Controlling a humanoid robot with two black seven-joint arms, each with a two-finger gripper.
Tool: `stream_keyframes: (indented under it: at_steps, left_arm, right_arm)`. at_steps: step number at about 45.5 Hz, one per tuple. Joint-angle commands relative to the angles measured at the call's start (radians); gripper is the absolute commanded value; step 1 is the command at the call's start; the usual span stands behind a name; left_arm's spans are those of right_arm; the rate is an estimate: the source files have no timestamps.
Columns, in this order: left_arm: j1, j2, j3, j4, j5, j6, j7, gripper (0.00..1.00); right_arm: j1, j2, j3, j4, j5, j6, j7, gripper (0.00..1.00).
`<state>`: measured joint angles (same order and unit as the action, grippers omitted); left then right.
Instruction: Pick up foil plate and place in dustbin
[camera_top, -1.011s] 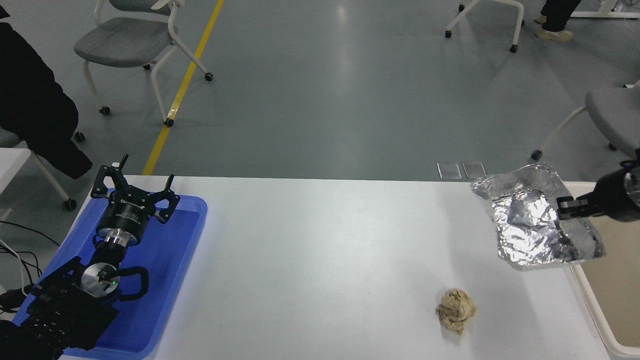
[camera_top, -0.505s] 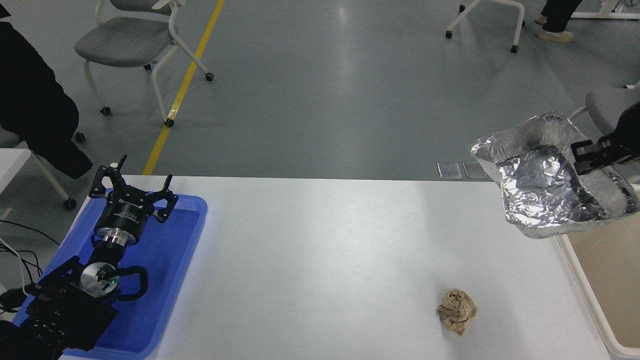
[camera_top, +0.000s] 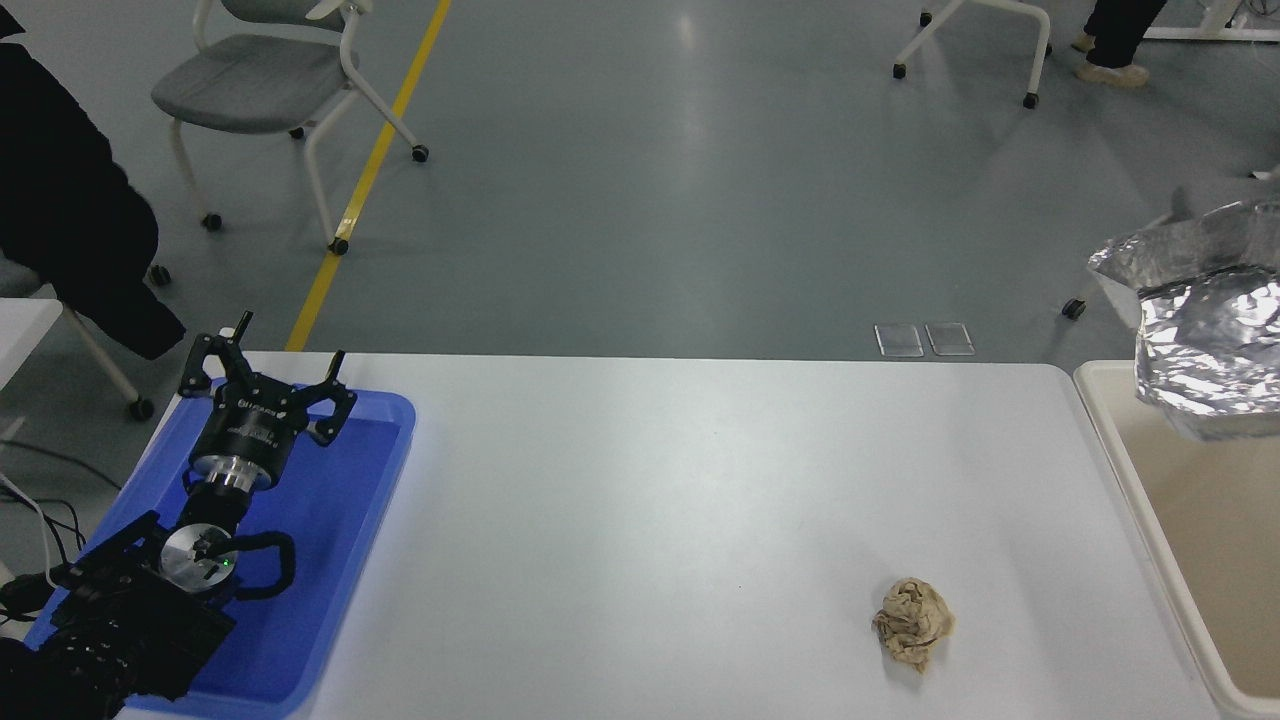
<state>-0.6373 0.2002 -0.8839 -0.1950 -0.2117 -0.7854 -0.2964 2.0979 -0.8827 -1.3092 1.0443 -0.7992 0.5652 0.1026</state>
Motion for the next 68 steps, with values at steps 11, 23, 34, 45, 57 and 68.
stream_keyframes:
  at_steps: [11, 23, 34, 45, 57, 68]
  left_arm:
    - [0.001, -0.001, 0.0, 0.0, 0.0, 0.0, -0.001, 1.0]
    - [0.001, -0.001, 0.0, 0.0, 0.0, 0.0, -0.001, 1.0]
    - [0.001, -0.001, 0.0, 0.0, 0.0, 0.0, -0.001, 1.0]
    - [0.001, -0.001, 0.0, 0.0, 0.0, 0.0, -0.001, 1.0]
    - [0.001, -0.001, 0.0, 0.0, 0.0, 0.0, -0.001, 1.0]
    - [-0.001, -0.002, 0.0, -0.003, 0.0, 0.0, 0.0, 1.0]
  right_arm:
    - [-0.967, -0.039, 0.55, -0.581, -0.106, -0.27, 0.082, 0.0]
    - [-1.286, 0.14, 0.717, -0.731, -0.038, -0.416, 0.068, 0.0]
    - [-1.374, 0.248, 0.798, -0.851, -0.009, -0.421, 0.054, 0.0]
    - [-1.372, 0.272, 0.814, -0.853, -0.006, -0.432, 0.031, 0.76]
    - [-1.334, 0.268, 0.843, -0.842, -0.006, -0.418, 0.031, 1.0]
    - [-1.043, 0.192, 0.676, -0.702, -0.008, -0.383, 0.037, 1.0]
